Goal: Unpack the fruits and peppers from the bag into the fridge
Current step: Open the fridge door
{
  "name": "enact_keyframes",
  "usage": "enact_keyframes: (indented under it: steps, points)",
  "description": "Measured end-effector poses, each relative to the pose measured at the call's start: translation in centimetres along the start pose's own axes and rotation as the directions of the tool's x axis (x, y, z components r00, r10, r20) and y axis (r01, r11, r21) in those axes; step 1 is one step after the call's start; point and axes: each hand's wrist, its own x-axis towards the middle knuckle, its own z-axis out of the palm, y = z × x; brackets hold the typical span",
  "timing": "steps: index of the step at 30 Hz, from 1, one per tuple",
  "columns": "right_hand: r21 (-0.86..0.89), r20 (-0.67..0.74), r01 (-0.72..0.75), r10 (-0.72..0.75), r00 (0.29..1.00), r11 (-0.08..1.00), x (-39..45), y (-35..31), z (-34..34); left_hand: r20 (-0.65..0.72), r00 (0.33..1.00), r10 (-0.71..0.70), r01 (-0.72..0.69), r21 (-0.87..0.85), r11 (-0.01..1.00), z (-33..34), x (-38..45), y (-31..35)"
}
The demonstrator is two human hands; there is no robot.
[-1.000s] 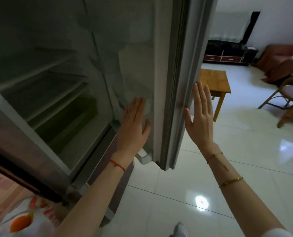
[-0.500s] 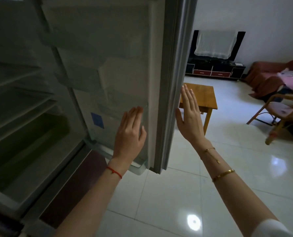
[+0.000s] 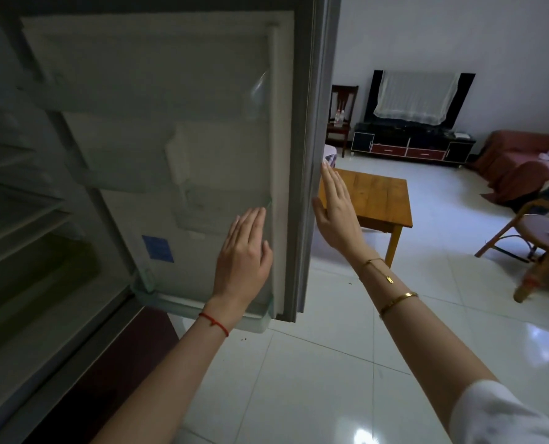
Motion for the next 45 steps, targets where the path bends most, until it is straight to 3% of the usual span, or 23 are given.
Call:
enact_keyframes:
  steps: [14,25,45]
  points:
    - [0.168,0.024,-0.020,0.017,1.000,0.986,10.9,8.5,5.1,-0.059,0.998,0.037,-0.036,0.023,0.999,8.2,9.7,-0.5]
    - [0.265,0.106,-0.032,0.003,0.994,0.964,20.0,12.8,9.7,0.020,1.000,0.008,-0.011,0.136,0.991,13.5,17.0,-1.7]
    - [0.411,0.316,0.044,-0.187,0.930,0.910,33.2,18.5,16.3,-0.028,0.962,-0.272,0.269,0.271,0.924,20.7,27.0,-2.9]
